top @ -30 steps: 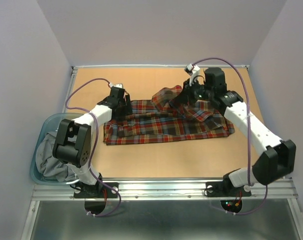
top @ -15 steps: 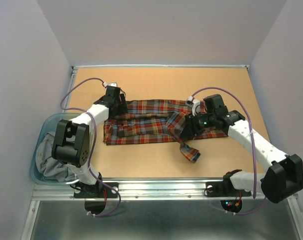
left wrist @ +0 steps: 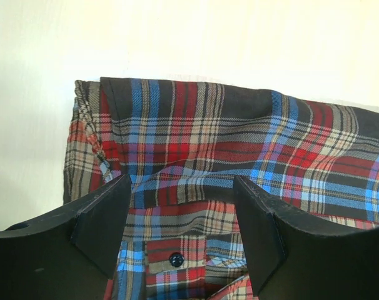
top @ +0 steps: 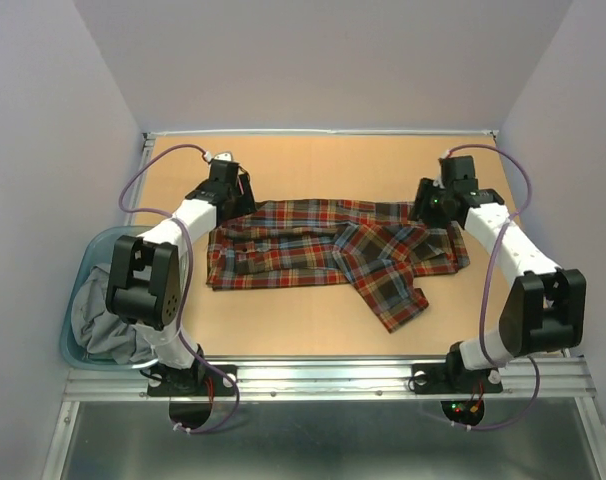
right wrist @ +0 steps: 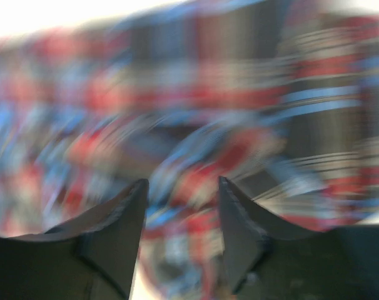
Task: Fold and stack the long sleeve shirts
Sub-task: Fold the shirt
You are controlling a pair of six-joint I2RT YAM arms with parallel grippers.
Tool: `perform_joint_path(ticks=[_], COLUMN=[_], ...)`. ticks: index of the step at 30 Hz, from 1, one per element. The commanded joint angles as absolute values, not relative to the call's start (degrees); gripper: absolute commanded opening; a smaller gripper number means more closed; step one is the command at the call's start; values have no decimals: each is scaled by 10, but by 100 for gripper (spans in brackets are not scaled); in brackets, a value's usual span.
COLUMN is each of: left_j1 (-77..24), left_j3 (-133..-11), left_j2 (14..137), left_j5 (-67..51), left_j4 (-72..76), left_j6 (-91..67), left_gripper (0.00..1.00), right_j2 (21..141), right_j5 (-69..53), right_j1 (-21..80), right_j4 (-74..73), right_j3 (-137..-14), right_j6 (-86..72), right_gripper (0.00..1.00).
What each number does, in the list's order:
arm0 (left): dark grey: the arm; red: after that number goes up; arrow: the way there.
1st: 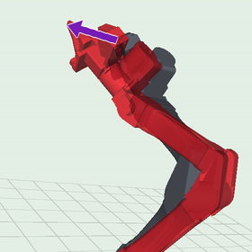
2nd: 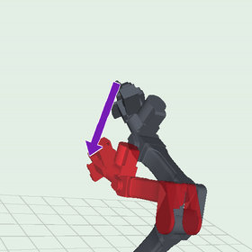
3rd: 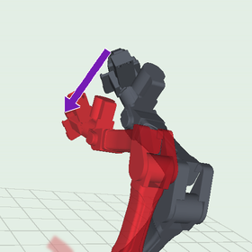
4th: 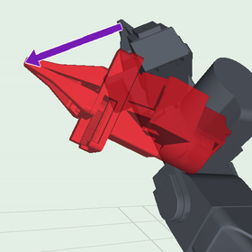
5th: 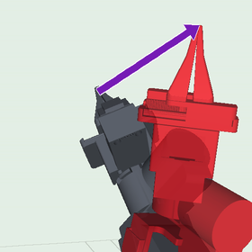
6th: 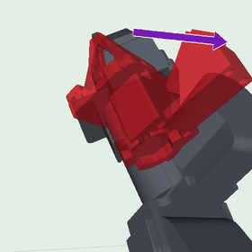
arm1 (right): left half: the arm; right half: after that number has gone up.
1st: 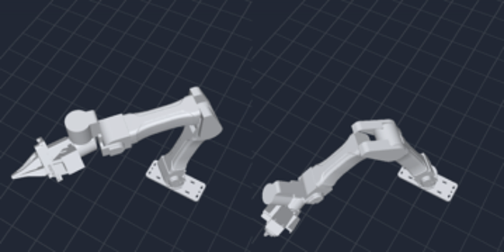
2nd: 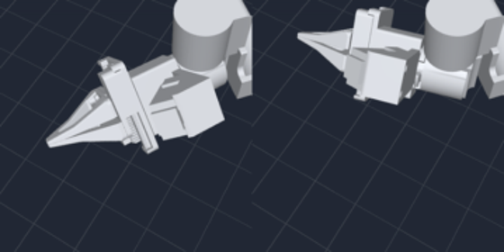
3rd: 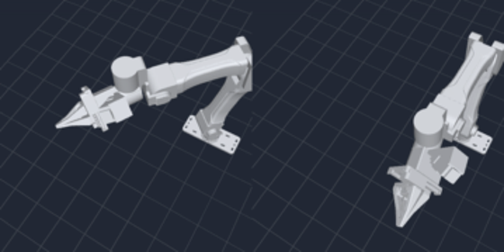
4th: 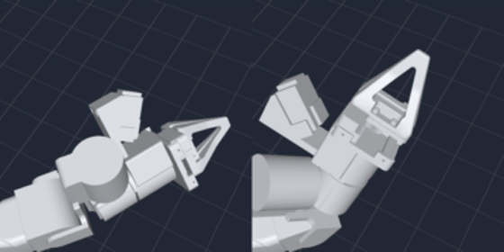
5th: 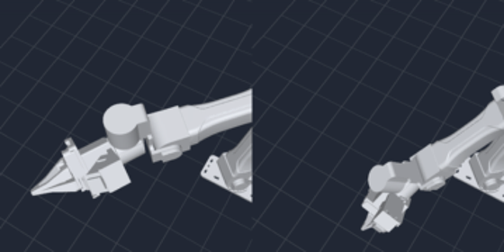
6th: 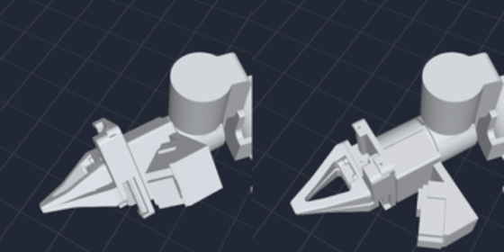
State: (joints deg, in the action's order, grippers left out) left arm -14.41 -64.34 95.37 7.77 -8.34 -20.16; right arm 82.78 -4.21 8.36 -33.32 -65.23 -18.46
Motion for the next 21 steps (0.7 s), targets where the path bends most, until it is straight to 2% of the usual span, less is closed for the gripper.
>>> perform_joint_path(ticks=[1, 7, 15, 21], left_j1=[-144, -142, -106, -74], left_j3=[-666, -666, -652, -651], left_j2=[976, 1019, 1042, 1014], left_j5=[72, 63, 79, 75], left_j4=[-78, -76, -100, -103], left_j6=[-215, -226, -253, -258], left_gripper=[77, 74, 73, 73], right_j2=[861, 969, 1090, 1079], right_j5=[48, 4, -10, -15], right_j1=[30, -12, -78, -100], right_j4=[-237, -140, -99, -98], right_j3=[-662, -658, -669, -682], right_j6=[-279, -296, -303, -296], right_gripper=[49, 40, 32, 32])
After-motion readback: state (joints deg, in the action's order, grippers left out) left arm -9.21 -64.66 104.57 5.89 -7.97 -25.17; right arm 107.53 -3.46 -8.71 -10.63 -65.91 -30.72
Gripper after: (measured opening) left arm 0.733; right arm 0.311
